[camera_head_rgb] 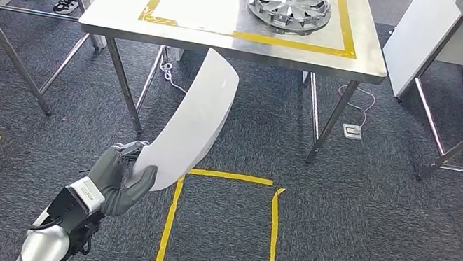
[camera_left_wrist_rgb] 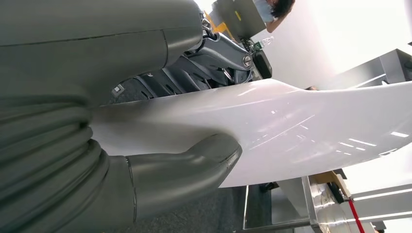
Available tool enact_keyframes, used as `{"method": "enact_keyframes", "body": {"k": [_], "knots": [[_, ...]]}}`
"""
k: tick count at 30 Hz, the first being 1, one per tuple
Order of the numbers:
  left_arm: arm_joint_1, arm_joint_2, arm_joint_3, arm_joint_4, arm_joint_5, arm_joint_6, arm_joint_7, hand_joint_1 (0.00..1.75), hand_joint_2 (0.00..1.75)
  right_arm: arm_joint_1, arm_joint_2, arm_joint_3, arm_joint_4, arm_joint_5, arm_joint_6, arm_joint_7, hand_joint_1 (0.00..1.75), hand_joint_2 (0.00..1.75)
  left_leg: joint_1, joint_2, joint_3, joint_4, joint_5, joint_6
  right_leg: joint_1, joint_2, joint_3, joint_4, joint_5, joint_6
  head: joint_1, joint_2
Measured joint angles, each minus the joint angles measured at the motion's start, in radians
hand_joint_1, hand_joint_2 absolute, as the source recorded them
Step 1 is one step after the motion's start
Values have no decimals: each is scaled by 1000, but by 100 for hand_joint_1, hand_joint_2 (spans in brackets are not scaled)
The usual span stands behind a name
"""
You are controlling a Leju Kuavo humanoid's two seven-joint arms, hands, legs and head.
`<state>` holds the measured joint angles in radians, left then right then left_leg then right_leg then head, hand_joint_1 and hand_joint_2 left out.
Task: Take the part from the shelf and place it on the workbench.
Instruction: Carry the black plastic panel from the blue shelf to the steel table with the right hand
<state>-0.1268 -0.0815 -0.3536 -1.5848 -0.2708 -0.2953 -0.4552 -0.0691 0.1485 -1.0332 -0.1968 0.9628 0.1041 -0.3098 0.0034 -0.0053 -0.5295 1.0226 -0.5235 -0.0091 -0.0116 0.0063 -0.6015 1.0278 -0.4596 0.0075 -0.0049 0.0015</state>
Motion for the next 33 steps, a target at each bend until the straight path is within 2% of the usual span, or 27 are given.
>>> {"method": "enact_keyframes", "body": {"k": [2, 3, 5, 6, 7, 8, 10, 11, 12, 14, 17, 18, 20, 21, 22, 23, 24, 25, 26, 27, 28, 31, 33], "knots": [[-1, 0, 0, -2, 0, 0, 0, 175, 175, 0, 0, -1, 0, 0, 0, 0, 0, 0, 2, 1, -11, 30, -18, -12, -2, 0, 9, -5, -4, -16, -2, 0], [-2, 0, 0, -3, 0, 0, -1, 175, 175, 0, 0, -2, 0, 0, 0, 0, 0, 0, 3, 1, -33, 75, -38, -17, -4, -1, 15, -7, -7, -23, -3, 0], [-1, 1, 0, -3, 0, 0, -1, 175, 175, 0, 0, -3, 0, 0, 0, 0, 0, 0, 4, 1, -108, 210, -87, -23, -2, -2, 25, -7, -16, -32, -5, 0], [1, 1, 0, -2, 0, 0, 0, 175, 175, 0, 0, -4, 0, 0, 0, 0, 0, 0, 4, 1, -146, 266, -97, -24, -1, -2, 31, -7, -21, -33, -5, 0], [2, 1, 0, -2, 0, 0, 0, 175, 175, 0, 0, -4, 0, 0, 0, 0, 0, 0, 4, 1, -170, 290, -87, -24, 0, -1, 37, -7, -27, -34, -5, 0], [2, 1, 0, -2, 0, 0, 0, 175, 175, 1, 0, -5, 0, 0, 0, 0, 0, 0, 4, 1, -175, 276, -58, -22, 0, 0, 45, -7, -32, -33, -5, 0], [1, 2, 0, -2, 0, 0, 0, 175, 175, 1, 0, -5, 0, 0, 0, 0, 0, 0, 3, 1, -138, 155, 33, -13, 1, 3, 62, -7, -46, -30, -5, 0], [0, 2, 0, -2, 0, 0, 0, 175, 175, 1, 1, -5, 0, 0, 0, 0, 0, 0, 0, 1, -114, 94, 64, -8, 2, 3, 68, -6, -53, -26, -5, 0], [-1, 2, 0, -2, 0, 0, 0, 175, 175, 0, 1, -5, 0, 0, 0, 0, 0, 0, -2, 1, -96, 46, 78, -3, 4, 4, 69, -5, -58, -22, -5, 0], [-1, 1, 0, -2, 0, 0, 0, 175, 175, -2, 1, -6, 0, 1, -1, 1, 0, 0, -7, -1, -84, 17, 70, 7, 4, 3, 66, -6, -63, -10, -4, 0], [0, 0, 0, -6, 0, -2, 2, 175, 175, -3, 1, -7, 0, 5, -2, 4, 0, 0, -3, -3, -69, 3, 64, 24, 3, 0, 62, 12, -78, 9, -1, 0], [0, -1, 0, -8, 0, -3, 2, 175, 175, -4, 1, -7, 0, 6, -1, 4, 0, 0, -1, -2, -61, -2, 61, 30, 3, -1, 44, 50, -95, 14, 1, 0], [0, -3, 0, -10, 0, -6, 3, 175, 175, -4, 1, -8, 0, 7, 0, 5, 0, 0, 0, 1, -50, -5, 53, 38, 1, -2, -30, 173, -135, 20, 4, 0], [1, -3, 0, -10, 0, -7, 3, 175, 175, -3, 1, -8, 0, 7, 1, 5, 0, 0, -1, 1, -46, -5, 48, 39, 1, -2, -70, 231, -148, 21, 4, 0], [2, -3, 0, -10, 0, -8, 4, 175, 175, -2, 1, -8, 0, 7, 2, 5, 0, 0, -1, 1, -41, -4, 42, 39, 0, -2, -99, 265, -144, 22, 5, 0], [2, -3, 0, -10, 0, -8, 4, 175, 175, 0, 1, -10, 0, 7, 4, 6, 0, 0, -1, 0, -33, -3, 35, 38, 0, -2, -111, 260, -119, 23, 5, 0], [2, -4, 0, -10, 0, -8, 4, 175, 175, 0, 0, -11, 0, 7, 5, 7, 0, 0, -1, -1, -24, -2, 27, 37, 0, -2, -103, 219, -78, 21, 5, 0], [2, -4, 0, -10, 0, -9, 4, 175, 175, 1, 0, -13, 0, 6, 5, 9, 0, 0, -1, -2, -13, -1, 19, 34, 0, -2, -82, 152, -29, 19, 5, 0], [2, -5, 0, -10, 0, -10, 4, 175, 175, 0, 0, -14, 0, 5, 6, 12, 0, 0, -2, -2, -4, -1, 9, 30, 2, -3, -56, 87, 3, 16, 5, 0], [1, -5, 0, -10, 0, -11, 4, 175, 175, -1, 0, -15, 0, 5, 6, 14, 0, 0, -4, -2, 1, 0, 1, 25, 4, -3, -33, 38, 18, 12, 5, 0], [0, -6, 0, -10, 0, -13, 4, 175, 175, -2, 0, -16, 0, 4, 7, 15, 0, 0, -5, -2, 4, -1, -5, 20, 6, -4, -20, 11, 18, 6, 5, 0], [-4, -8, 0, -11, 0, -18, 4, 175, 175, -1, 0, -18, 0, 3, 8, 13, 0, 0, -5, 0, 14, -5, -18, 3, 7, -1, -3, -1, -1, -11, 4, 0], [-9, -9, 0, -13, 1, -18, 4, 175, 175, 0, 0, -18, 0, 5, 9, 13, 0, 0, -3, 1, 1, 38, -36, -7, 3, -1, 15, -8, -10, -24, 1, 0]]}}
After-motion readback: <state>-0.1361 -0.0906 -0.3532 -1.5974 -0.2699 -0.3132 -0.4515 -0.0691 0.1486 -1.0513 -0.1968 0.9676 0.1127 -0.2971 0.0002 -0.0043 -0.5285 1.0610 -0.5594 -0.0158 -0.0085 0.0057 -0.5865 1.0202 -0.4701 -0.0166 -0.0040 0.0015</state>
